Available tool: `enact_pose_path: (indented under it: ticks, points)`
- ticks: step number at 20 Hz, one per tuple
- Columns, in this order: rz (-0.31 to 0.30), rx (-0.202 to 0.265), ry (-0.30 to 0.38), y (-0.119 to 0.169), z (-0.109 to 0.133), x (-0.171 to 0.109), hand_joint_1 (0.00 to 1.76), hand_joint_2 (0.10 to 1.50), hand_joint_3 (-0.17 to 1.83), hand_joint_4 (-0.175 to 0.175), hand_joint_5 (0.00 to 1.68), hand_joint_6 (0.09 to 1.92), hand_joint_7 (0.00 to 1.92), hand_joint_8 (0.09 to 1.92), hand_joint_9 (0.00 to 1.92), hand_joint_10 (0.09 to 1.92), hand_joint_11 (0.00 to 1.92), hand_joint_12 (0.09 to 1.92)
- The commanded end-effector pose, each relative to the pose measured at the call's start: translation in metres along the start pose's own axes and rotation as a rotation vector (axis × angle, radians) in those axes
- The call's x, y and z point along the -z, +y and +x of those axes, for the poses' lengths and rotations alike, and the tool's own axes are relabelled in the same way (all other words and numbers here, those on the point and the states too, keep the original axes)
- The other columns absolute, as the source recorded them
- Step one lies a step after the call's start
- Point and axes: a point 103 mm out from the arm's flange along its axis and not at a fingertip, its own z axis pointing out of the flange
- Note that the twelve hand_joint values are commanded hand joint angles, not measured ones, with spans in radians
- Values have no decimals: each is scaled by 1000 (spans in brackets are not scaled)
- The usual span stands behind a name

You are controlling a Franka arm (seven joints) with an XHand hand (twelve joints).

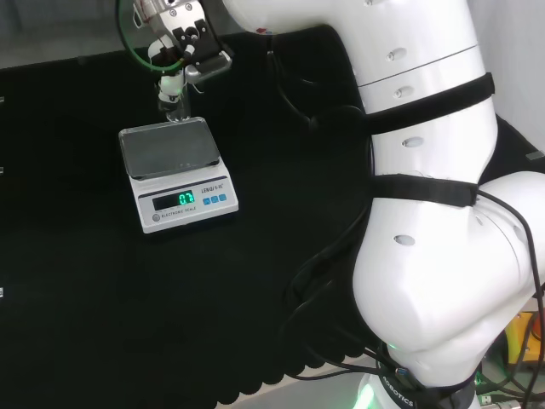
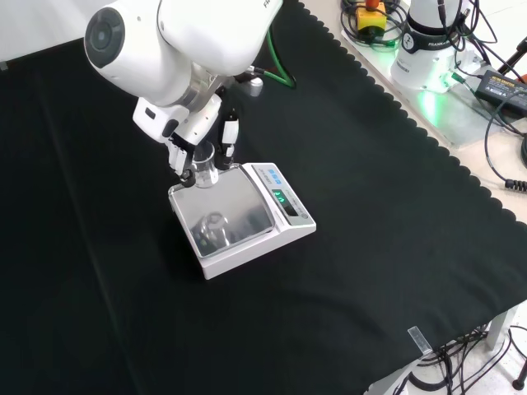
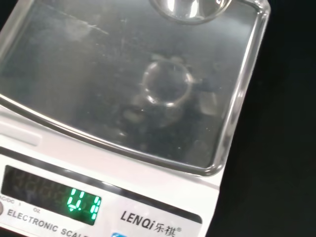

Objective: Put the beaker on the electronic balance.

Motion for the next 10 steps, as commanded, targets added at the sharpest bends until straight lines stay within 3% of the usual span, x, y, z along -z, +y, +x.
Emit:
enact_pose_path:
  ticks: [1,10]
  points:
    - [21,30,22,6,18,-14,1022,1218,-175,-175,567,713,807,604,1022,363,1032,941]
    - [57,66,27,12,36,-35,1015,1219,-175,-175,558,704,798,608,1017,362,1022,948]
